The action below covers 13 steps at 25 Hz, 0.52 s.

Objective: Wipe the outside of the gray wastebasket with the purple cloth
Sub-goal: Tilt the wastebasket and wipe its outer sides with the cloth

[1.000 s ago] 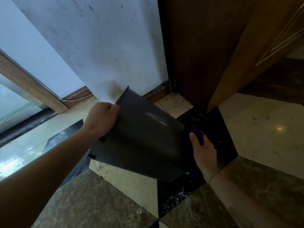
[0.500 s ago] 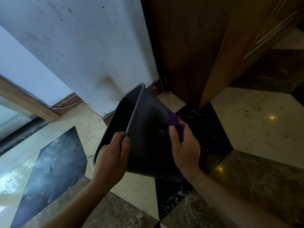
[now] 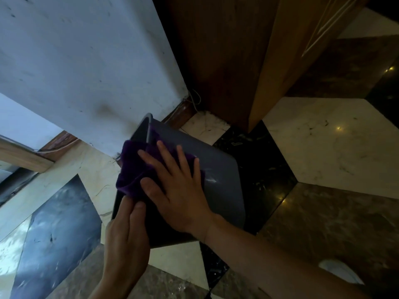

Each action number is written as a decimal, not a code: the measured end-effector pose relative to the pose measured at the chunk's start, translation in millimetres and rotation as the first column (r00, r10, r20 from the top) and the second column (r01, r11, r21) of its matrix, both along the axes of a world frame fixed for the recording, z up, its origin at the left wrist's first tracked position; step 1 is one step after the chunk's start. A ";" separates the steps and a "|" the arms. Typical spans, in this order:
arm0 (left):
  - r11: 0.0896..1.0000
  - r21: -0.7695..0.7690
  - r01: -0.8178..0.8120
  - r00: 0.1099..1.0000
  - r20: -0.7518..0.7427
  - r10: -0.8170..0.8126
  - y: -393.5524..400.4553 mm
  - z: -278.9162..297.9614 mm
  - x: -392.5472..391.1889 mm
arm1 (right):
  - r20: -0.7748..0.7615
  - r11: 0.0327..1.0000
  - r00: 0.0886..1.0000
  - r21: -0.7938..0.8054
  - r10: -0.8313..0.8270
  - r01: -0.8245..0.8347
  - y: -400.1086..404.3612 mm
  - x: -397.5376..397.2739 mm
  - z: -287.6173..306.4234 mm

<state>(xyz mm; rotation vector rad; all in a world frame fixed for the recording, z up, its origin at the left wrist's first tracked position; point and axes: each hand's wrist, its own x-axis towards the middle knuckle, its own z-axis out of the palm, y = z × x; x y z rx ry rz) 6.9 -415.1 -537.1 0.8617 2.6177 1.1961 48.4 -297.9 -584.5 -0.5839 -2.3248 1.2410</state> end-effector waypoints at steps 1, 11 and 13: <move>1.000 -0.015 -0.015 1.000 -0.008 0.014 -0.5 0.9 -1.0 | 0.034 1.000 0.999 0.011 -0.019 0.019 5.1 -0.4 -9.8; 0.992 -0.067 -0.103 0.993 0.057 0.106 -13.7 -1.5 -22.4 | 0.315 0.932 0.910 -0.153 -0.270 0.329 74.9 33.8 -117.9; 0.995 -0.071 -0.070 0.995 0.072 0.075 -11.9 1.6 -20.9 | 0.324 0.827 0.870 -0.309 -0.372 0.469 83.2 47.4 -132.6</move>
